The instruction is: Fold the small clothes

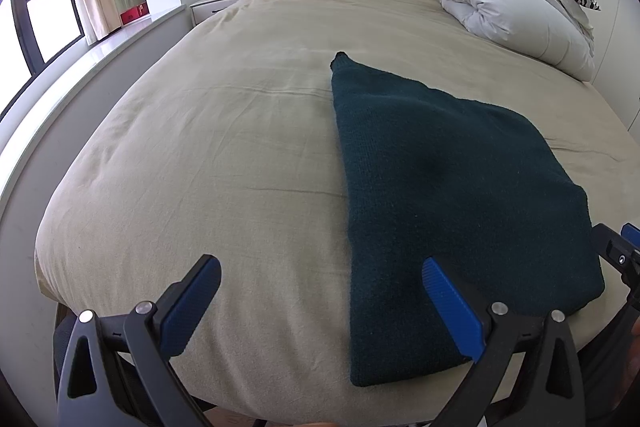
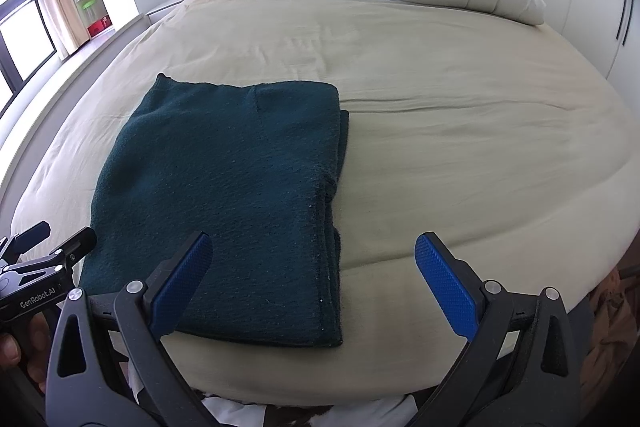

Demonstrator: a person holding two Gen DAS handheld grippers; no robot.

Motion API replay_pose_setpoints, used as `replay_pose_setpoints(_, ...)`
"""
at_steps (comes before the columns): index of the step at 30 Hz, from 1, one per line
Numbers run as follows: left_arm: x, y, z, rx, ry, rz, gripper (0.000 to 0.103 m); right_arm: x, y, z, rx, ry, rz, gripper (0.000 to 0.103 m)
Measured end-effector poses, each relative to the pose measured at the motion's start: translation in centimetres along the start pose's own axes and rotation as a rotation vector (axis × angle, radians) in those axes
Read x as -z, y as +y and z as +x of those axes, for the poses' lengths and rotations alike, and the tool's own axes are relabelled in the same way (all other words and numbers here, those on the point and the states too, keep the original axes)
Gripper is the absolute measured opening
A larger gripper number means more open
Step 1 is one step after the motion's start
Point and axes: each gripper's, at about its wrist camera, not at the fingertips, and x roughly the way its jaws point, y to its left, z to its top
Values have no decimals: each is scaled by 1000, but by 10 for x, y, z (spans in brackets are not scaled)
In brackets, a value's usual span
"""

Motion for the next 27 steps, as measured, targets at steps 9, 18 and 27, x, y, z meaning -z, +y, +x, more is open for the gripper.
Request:
replay_pose_setpoints(9, 0, 1, 0, 2, 0, 0, 103, 0, 0, 0, 0, 0, 1, 103)
replay_pose_setpoints(18, 0, 0, 0, 2, 1, -2, 103, 0, 1, 0, -2, 0, 1, 103)
replay_pose_setpoints(27, 0, -1, -1, 3, 2, -3, 103, 0, 1, 0, -3, 2, 1, 103)
